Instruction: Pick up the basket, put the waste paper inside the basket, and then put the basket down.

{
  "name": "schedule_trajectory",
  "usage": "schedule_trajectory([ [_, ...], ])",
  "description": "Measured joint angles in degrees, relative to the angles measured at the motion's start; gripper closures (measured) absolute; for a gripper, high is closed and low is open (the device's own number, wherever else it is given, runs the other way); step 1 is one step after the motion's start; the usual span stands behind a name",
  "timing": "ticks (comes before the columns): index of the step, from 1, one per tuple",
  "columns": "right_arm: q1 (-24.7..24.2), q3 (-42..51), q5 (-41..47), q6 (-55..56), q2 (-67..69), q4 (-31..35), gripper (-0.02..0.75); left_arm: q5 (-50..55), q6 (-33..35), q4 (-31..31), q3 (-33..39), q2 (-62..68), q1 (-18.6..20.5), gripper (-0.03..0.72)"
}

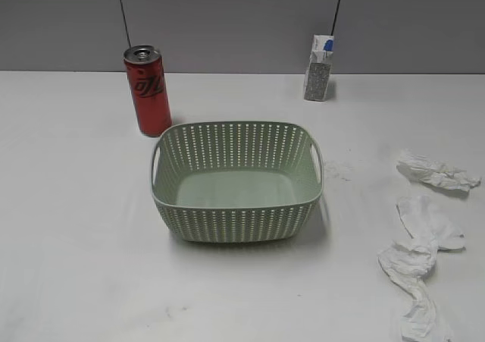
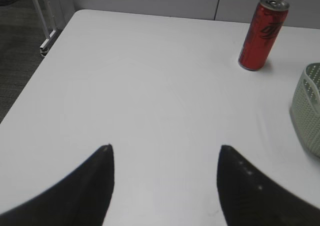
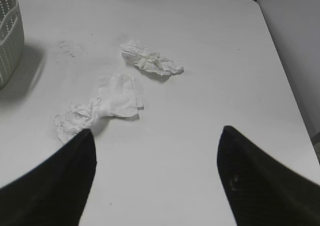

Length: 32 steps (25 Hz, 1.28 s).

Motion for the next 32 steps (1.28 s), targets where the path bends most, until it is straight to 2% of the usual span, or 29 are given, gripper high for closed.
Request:
schedule_trajectory([
  [19, 0.0, 0.0, 0.0, 0.0, 0.0, 0.0, 0.168, -0.53, 0.0, -0.11, -0.22, 0.07, 0.0, 0.197],
  [26, 0.0, 0.0, 0.0, 0.0, 0.0, 0.0, 0.168, -6.12, 0.05, -1.94, -3.44, 10.93, -0.19, 0.197],
  [29, 0.0, 0.0, 0.0, 0.0, 0.0, 0.0, 0.168, -9.41, 0.12, -3.58, -4.79, 16.66, -2.63, 0.197],
  [32, 0.0, 0.0, 0.0, 0.0, 0.0, 0.0, 0.168, -11.44, 0.12, -4.77, -6.21, 22.69, -6.77, 0.197],
])
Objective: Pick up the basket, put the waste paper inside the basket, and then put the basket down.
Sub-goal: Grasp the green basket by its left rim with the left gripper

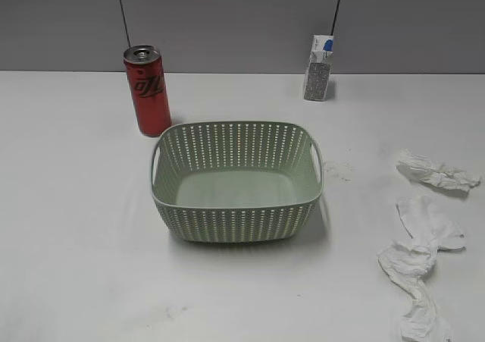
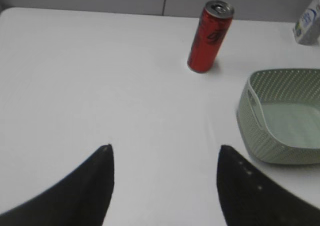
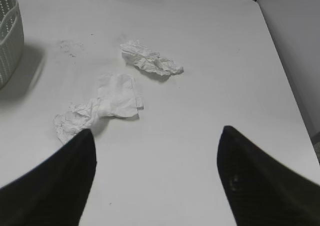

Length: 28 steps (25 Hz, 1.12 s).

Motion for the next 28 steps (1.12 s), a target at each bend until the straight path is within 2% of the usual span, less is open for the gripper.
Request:
schedule_trajectory([
  [6, 0.0, 0.0, 0.0, 0.0, 0.0, 0.0, 0.168, -1.4, 0.0, -0.23, -5.79, 17.14, -6.55, 0.197],
  [16, 0.0, 0.0, 0.0, 0.0, 0.0, 0.0, 0.168, -1.81, -0.15, -0.23, -21.85, 51.09, -15.36, 0.197],
  [22, 0.0, 0.0, 0.0, 0.0, 0.0, 0.0, 0.168, -1.72, -6.75, -0.17, -31.96, 68.12, -18.99, 0.197],
  [28, 0.0, 0.0, 0.0, 0.0, 0.0, 0.0, 0.168, -1.6, -11.78, -0.28, -38.03, 80.68, -22.51, 0.197],
])
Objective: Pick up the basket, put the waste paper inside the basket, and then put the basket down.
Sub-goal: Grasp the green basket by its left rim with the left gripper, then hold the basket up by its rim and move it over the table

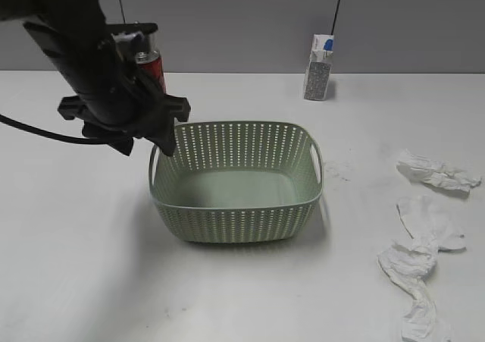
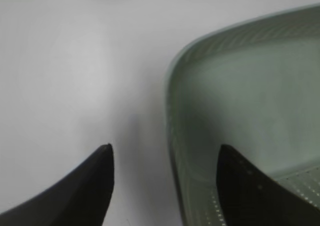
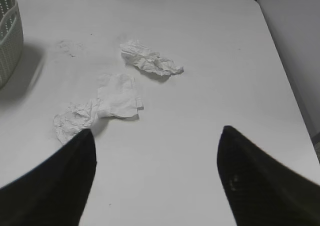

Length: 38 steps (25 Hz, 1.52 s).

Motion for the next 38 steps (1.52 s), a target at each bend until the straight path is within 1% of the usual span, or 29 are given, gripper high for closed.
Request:
schedule_trajectory([
  [6, 0.0, 0.0, 0.0, 0.0, 0.0, 0.0, 0.168, -0.11, -3.13, -0.12, -0.97, 6.44, -0.75, 0.198],
  [7, 0.0, 0.0, 0.0, 0.0, 0.0, 0.0, 0.168, -0.34, -3.27, -0.12, -0.97, 7.11, -0.75, 0.205],
  [9, 0.0, 0.0, -0.04, 0.0, 0.0, 0.0, 0.168, -1.14, -3.53, -0.18, -0.97, 7.95, -0.75, 0.242],
  [11, 0.0, 0.0, -0.04, 0.0, 0.0, 0.0, 0.168, -2.19, -3.6, -0.23, -1.02, 8.49, -0.75, 0.328],
  [16, 0.0, 0.0, -0.04, 0.0, 0.0, 0.0, 0.168, -3.49, -3.72, -0.36, -1.32, 9.16, -0.75, 0.615],
  [18, 0.0, 0.0, -0.11, 0.0, 0.0, 0.0, 0.169, -3.71, -3.78, -0.68, -1.33, 9.32, -0.75, 0.681],
  [20, 0.0, 0.0, -0.17, 0.0, 1.83, 0.0, 0.181, -3.72, -3.69, -1.05, -1.38, 9.34, -0.75, 0.688],
  [23, 0.0, -1.02, -1.93, 0.73, 9.54, 0.0, 0.217, -3.72, -3.76, -1.42, -1.38, 9.34, -0.75, 0.688],
  [27, 0.0, -3.83, -9.21, 4.36, 24.83, 0.8, 0.235, -3.72, -3.82, -1.53, -1.38, 9.34, -0.75, 0.688],
  [30, 0.0, -7.23, -14.8, 6.66, 38.41, 2.88, 0.239, -3.53, -4.76, -1.71, -1.61, 9.34, -0.75, 0.688],
  [32, 0.0, -10.07, -18.41, 7.1, 48.39, 4.8, 0.232, -2.88, -5.05, -1.57, -2.27, 9.34, -0.75, 0.688],
  [35, 0.0, -15.33, -22.57, 7.34, 62.93, 7.15, 0.186, -1.34, -5.19, 0.09, -4.32, 8.9, -0.75, 0.688],
  [38, 0.0, -21.02, -25.45, 7.52, 77.05, 7.39, 0.17, 0.37, -5.25, 2.6, -6.72, 7.17, -0.75, 0.688],
])
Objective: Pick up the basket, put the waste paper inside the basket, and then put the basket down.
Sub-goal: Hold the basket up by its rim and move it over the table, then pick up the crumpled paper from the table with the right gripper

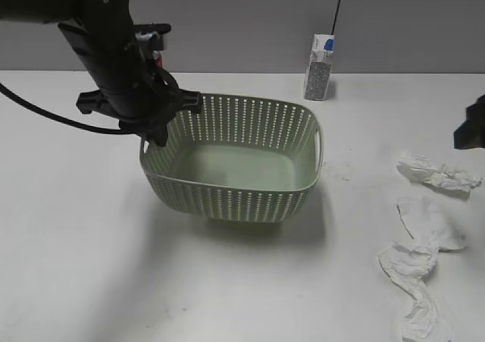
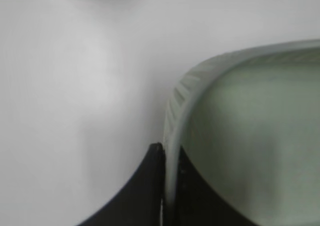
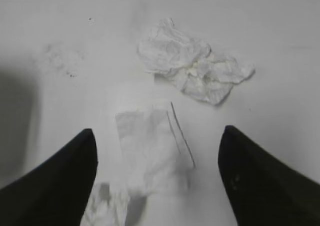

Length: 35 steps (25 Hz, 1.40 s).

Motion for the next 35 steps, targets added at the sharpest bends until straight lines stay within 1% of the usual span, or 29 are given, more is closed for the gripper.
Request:
schedule_trajectory([
  [5, 0.0, -7.71, -4.71, 0.07, 17.36, -1.3, 0.166, 1.37, 0.0, 1.38, -0.7, -1.32, 0.0, 0.688],
  [9, 0.0, -11.1, -6.71, 0.07, 27.48, -2.72, 0.166, 1.71, 0.0, 1.44, -0.7, -1.32, 0.0, 0.688],
  [15, 0.0, -11.65, -13.64, 0.31, 34.36, -3.51, 0.167, 2.31, -0.06, 1.44, -0.7, -1.32, 0.0, 0.688],
  [17, 0.0, -11.65, -15.13, 0.31, 35.3, -3.52, 0.181, 2.44, -0.01, 1.39, -0.7, -1.32, 0.0, 0.688],
  [20, 0.0, -11.76, -16.21, 0.31, 36.29, -3.7, 0.241, 2.44, -0.01, 1.39, -0.7, -1.32, 0.0, 0.688],
  [22, 0.0, -11.86, -16.95, 0.31, 36.55, -3.77, 0.335, 2.44, -0.01, 1.39, -0.7, -1.32, 0.0, 0.688],
  [24, 0.0, -11.86, -17.21, 0.31, 36.67, -3.87, 0.475, 2.44, -0.01, 1.39, -0.7, -1.32, 0.0, 0.688],
  [25, 0.0, -11.86, -17.21, 0.31, 36.67, -3.87, 0.565, 2.44, -0.06, 1.39, -0.7, -1.32, 0.0, 0.688],
  [26, 0.0, -11.86, -17.21, 0.31, 36.67, -3.87, 0.636, 2.44, -0.06, 1.39, -0.7, -1.32, 0.0, 0.688],
  [27, 0.0, -11.86, -17.16, 0.31, 36.67, -3.87, 0.67, 2.44, -0.06, 1.39, -0.7, -1.32, 0.0, 0.688],
  [29, 0.0, -11.86, -16.47, 0.39, 36.31, -3.87, 0.702, 2.44, -0.02, 1.39, -0.7, -1.32, 0.0, 0.688],
  [32, 0.0, -11.8, -13.65, 0.26, 33.54, -3.8, 0.713, 2.44, -0.02, 1.39, -0.7, -1.32, 0.0, 0.688],
  [35, 1.1, -11.76, -12.53, -2.25, 26.73, -3.43, 0.715, 2.44, -0.02, 1.39, -0.7, -1.32, 0.0, 0.688],
])
